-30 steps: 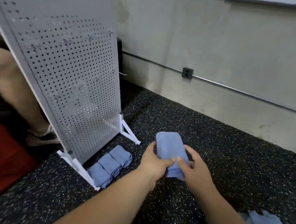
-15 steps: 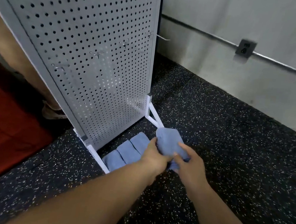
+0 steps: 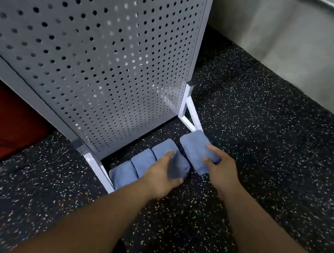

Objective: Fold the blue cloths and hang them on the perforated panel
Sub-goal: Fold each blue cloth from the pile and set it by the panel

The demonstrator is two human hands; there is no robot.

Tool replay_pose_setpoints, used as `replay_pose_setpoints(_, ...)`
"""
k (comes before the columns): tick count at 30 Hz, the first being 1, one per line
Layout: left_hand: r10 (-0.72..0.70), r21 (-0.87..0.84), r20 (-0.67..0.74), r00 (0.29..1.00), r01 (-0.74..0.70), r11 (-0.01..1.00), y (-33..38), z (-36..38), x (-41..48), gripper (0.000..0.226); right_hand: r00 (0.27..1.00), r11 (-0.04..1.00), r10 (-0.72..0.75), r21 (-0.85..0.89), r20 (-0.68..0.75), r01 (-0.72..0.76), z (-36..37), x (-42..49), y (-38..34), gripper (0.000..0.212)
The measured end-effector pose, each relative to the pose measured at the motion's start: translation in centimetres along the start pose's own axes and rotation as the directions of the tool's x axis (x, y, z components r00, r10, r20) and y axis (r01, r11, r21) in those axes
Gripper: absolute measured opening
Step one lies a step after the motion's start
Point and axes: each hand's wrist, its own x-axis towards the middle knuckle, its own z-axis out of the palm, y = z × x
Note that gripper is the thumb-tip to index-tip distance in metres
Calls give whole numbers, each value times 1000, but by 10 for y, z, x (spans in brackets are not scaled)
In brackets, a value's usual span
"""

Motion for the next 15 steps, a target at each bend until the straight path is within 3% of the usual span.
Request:
replay_pose_setpoints(7, 113, 365, 28, 993, -115, 924, -10, -5, 15, 104, 995, 981, -80, -173, 56, 89, 20, 48, 29, 42)
replay_pose_setpoints(12, 110, 417, 53, 993, -122, 901, -11, 0, 20, 107, 985, 980, -7, -197, 171, 41, 26, 57, 38, 44)
replay_pose_setpoints(15, 102, 423, 59, 993, -118, 899, -16, 3, 21, 109, 977, 923, -31, -370, 211, 110, 27, 55, 47, 47)
